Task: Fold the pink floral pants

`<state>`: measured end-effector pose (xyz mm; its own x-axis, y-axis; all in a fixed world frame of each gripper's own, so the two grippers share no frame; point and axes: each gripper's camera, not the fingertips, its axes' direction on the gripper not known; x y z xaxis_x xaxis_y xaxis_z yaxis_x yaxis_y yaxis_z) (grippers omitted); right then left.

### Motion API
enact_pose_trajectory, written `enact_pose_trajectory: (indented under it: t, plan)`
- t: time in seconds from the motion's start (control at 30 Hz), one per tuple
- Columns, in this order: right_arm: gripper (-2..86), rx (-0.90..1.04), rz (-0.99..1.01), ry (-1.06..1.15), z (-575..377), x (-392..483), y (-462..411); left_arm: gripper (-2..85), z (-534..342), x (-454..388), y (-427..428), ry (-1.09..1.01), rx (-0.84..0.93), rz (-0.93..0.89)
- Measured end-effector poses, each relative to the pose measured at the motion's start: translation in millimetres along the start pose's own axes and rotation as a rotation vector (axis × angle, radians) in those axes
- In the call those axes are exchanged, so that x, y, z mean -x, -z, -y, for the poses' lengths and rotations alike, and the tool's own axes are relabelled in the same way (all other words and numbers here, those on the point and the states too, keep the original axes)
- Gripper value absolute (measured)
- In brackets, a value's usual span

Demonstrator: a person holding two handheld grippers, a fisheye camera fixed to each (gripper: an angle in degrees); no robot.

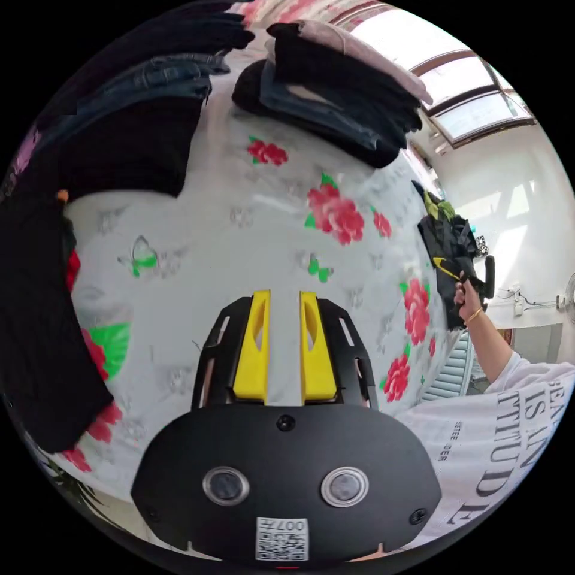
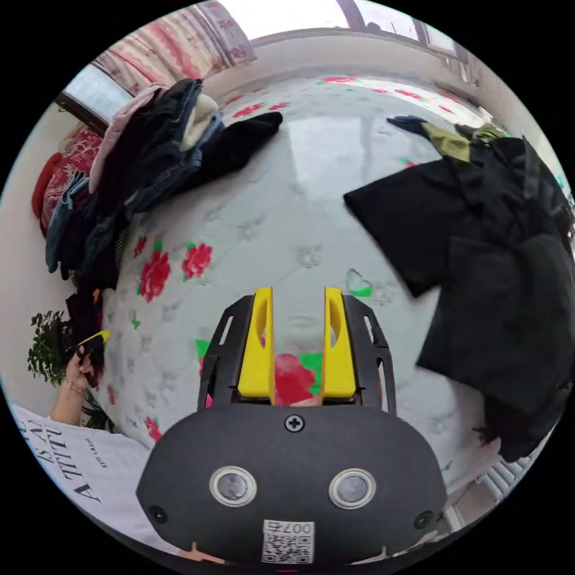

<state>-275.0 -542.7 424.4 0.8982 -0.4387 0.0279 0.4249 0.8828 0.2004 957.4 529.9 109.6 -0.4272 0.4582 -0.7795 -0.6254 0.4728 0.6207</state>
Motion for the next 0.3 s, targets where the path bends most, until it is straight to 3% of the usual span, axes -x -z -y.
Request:
enact_pose_trajectory:
  t: [0.07, 0.13, 0.23, 0.3]
  plan:
    - [9.2, -0.004, -0.235, -0.106, -32, -50, 13, 6.9, -45, -11, -22, 0.031, 0.087, 0.023]
    - [9.4, -0.023, -0.331, -0.181, -42, -79, 23, 6.4, -77, -25, -36, 0.035, 0.156, 0.026]
    - [8.4, 0.068, -0.344, -0.259, -44, -114, 7, 6.1, -98, -46, -48, 0.033, 0.216, -0.009]
    - [6.1, 0.004, -0.345, -0.262, -47, -114, 4, 5.6, -98, -65, -52, 0.007, 0.230, -0.021]
